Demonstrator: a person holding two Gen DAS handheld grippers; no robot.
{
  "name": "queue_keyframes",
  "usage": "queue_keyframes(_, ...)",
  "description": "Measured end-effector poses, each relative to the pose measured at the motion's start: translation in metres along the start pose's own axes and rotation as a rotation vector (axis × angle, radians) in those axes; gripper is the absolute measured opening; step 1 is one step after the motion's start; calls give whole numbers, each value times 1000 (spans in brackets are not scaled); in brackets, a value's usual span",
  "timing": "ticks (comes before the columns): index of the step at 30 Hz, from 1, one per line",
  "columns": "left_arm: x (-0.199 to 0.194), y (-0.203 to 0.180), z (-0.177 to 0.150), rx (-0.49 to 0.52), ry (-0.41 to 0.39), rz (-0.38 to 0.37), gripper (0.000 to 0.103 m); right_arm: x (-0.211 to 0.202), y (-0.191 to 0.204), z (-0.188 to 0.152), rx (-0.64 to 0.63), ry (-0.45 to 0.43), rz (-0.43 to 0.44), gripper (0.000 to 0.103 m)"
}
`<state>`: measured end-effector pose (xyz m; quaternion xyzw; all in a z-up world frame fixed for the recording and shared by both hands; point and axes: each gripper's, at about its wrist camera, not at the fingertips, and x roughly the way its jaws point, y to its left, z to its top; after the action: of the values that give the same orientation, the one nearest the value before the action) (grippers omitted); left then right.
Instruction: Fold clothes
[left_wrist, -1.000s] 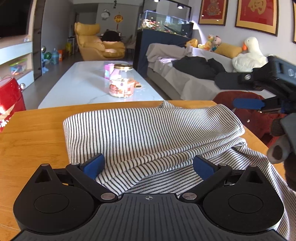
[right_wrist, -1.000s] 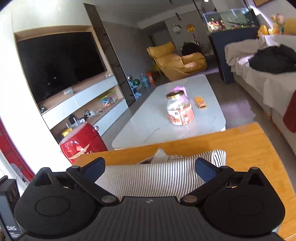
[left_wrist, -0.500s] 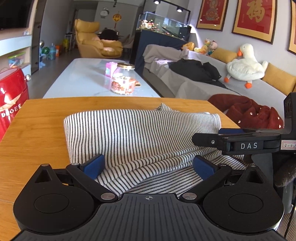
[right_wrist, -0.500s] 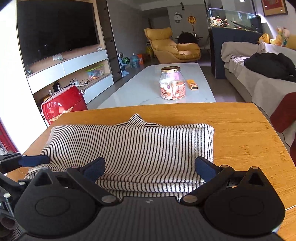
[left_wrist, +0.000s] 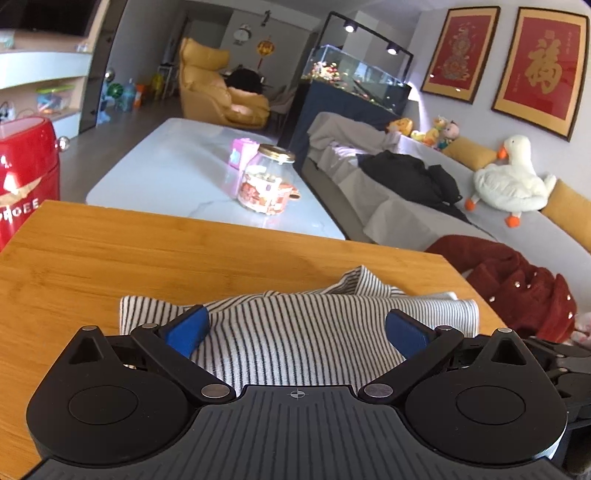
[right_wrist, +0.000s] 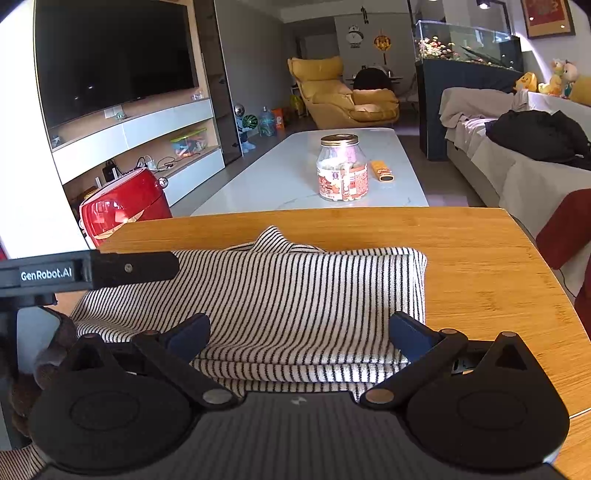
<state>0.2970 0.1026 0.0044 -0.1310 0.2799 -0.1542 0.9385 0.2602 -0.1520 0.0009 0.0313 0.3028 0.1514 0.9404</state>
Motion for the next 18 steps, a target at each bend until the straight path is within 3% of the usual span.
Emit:
queue_keyframes(5, 0, 7, -1, -34, 0, -18, 103, -1, 1, -1, -6, 0, -3, 103)
queue_keyframes(11, 0, -6, -5, 28, 11, 34, 103, -8, -6, -4, 10, 6, 40, 103)
queue_keyframes(18, -10, -8, -11, 30, 6, 35, 103, -13, -9, -6, 15, 15, 69, 103)
